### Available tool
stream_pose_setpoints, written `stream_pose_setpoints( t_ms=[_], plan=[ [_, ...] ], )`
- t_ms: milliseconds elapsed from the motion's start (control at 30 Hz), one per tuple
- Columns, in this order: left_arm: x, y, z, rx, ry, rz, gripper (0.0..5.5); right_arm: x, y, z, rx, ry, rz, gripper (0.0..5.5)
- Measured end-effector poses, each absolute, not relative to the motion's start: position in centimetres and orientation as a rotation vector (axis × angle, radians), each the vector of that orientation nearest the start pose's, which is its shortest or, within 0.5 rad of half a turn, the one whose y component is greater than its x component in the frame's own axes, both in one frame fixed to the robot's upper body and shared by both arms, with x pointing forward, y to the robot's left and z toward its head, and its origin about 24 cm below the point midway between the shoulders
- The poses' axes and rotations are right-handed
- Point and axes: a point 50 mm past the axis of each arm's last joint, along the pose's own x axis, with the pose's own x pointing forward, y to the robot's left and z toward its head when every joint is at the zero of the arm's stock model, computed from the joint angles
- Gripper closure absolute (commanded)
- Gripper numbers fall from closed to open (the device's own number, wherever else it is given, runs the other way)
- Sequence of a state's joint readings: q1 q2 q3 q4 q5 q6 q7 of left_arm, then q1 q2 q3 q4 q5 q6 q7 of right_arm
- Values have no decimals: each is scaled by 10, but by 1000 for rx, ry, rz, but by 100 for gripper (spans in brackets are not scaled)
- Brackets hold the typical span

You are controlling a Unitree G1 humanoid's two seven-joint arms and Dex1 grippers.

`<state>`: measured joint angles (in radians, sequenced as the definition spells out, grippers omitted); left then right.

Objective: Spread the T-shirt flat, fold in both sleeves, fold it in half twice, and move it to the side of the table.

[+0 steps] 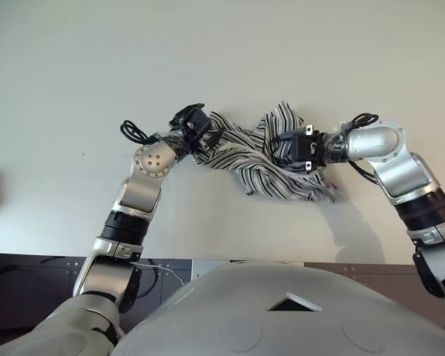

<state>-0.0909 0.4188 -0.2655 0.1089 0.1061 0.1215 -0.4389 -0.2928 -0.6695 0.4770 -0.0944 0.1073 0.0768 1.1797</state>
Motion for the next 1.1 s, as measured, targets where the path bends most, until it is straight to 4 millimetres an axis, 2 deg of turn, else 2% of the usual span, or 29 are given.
stream_pose_setpoints(
  t_ms=[67, 133, 200, 233, 300, 333, 367, 400, 467, 500, 533, 600, 700, 867, 967, 1033, 1067, 1100],
  plan=[
    [250, 163, 12, 521, 299, -615, 196, 221, -128, 99, -581, 243, 1738, 225],
    [243, 168, 11, 512, 307, -582, 196, 201, -136, 111, -572, 276, 1844, 225],
    [237, 172, 10, 505, 304, -539, 196, 186, -143, 109, -568, 332, 1879, 225],
    [233, 176, 11, 494, 303, -516, 196, 188, -143, 107, -545, 329, 1829, 225],
    [228, 185, 14, 452, 294, -471, 196, 213, -138, 112, -488, 249, 1604, 225],
    [227, 188, 21, 417, 272, -453, 196, 231, -135, 115, -451, 205, 1454, 225],
    [228, 190, 36, 368, 214, -434, 196, 254, -133, 116, -413, 173, 1276, 225],
    [229, 188, 51, 313, 164, -456, 196, 264, -133, 110, -423, 182, 1177, 225],
    [226, 178, 60, 250, 164, -573, 196, 258, -132, 82, -467, 271, 1163, 225],
    [221, 169, 57, 269, 196, -687, 196, 252, -131, 62, -490, 336, 1165, 225],
    [210, 159, 44, 309, 281, -830, 196, 244, -127, 36, -490, 415, 1150, 225],
    [199, 156, 22, 390, 385, -935, 196, 253, -116, 29, -504, 383, 1084, 225],
    [202, 152, 23, 602, 316, -1039, 196, 282, -104, 25, -490, 374, 910, 225],
    [200, 156, 26, 802, 170, -1051, 196, 340, -120, 24, -398, 440, 503, 225],
    [200, 163, 30, 858, 121, -1013, 196, 358, -124, 25, -326, 429, 325, 225],
    [200, 166, 32, 847, 121, -986, 196, 362, -131, 26, -271, 388, 211, 225],
    [199, 168, 33, 832, 131, -973, 196, 365, -136, 29, -237, 350, 161, 225],
    [200, 171, 33, 806, 151, -950, 196, 367, -140, 42, -192, 268, 151, 225]
  ],
)
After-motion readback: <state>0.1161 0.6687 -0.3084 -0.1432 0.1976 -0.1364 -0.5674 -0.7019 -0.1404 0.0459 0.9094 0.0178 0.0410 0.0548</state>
